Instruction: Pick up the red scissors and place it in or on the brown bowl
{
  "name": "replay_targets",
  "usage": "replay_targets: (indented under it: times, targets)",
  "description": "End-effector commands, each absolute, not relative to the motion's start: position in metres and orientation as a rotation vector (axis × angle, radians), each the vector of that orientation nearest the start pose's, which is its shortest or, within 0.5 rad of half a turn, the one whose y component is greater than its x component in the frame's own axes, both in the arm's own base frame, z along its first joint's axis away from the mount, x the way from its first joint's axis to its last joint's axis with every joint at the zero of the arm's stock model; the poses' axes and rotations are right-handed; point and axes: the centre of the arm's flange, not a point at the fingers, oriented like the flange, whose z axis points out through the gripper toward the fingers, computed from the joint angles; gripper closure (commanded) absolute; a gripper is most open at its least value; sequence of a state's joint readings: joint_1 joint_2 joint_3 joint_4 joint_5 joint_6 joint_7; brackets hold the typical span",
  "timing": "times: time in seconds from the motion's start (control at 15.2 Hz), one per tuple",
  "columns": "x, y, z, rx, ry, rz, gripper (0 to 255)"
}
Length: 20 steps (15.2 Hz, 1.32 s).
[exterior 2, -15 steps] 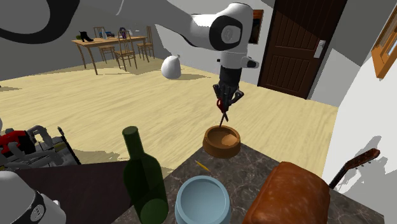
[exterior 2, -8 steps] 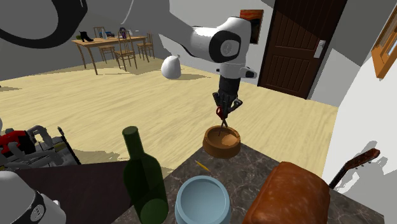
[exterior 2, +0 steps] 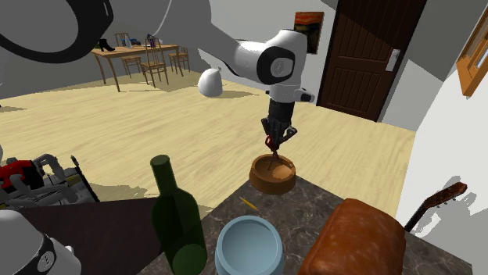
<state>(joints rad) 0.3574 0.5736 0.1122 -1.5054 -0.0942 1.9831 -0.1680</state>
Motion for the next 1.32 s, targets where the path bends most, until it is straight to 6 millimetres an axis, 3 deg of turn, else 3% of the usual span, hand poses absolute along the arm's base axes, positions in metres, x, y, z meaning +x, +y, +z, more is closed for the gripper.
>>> replay_targets:
  times: [0.0,0.07,0.13,0.46,0.73,1.25]
  targets:
    - [0.627,0.298,0.326,-3.001,-1.035,0.139,255]
    - [0.627,0.298,0.326,-3.001,-1.035,0.139,255]
    - [0.627,0.298,0.326,-3.001,-1.035,0.139,0]
    - [0.627,0.298,0.326,-3.001,-1.035,0.139,0]
    - [0.63,0.301,0.376,-3.001,-1.035,0.139,0]
    - [0.63,0.301,0.376,-3.001,-1.035,0.138,0]
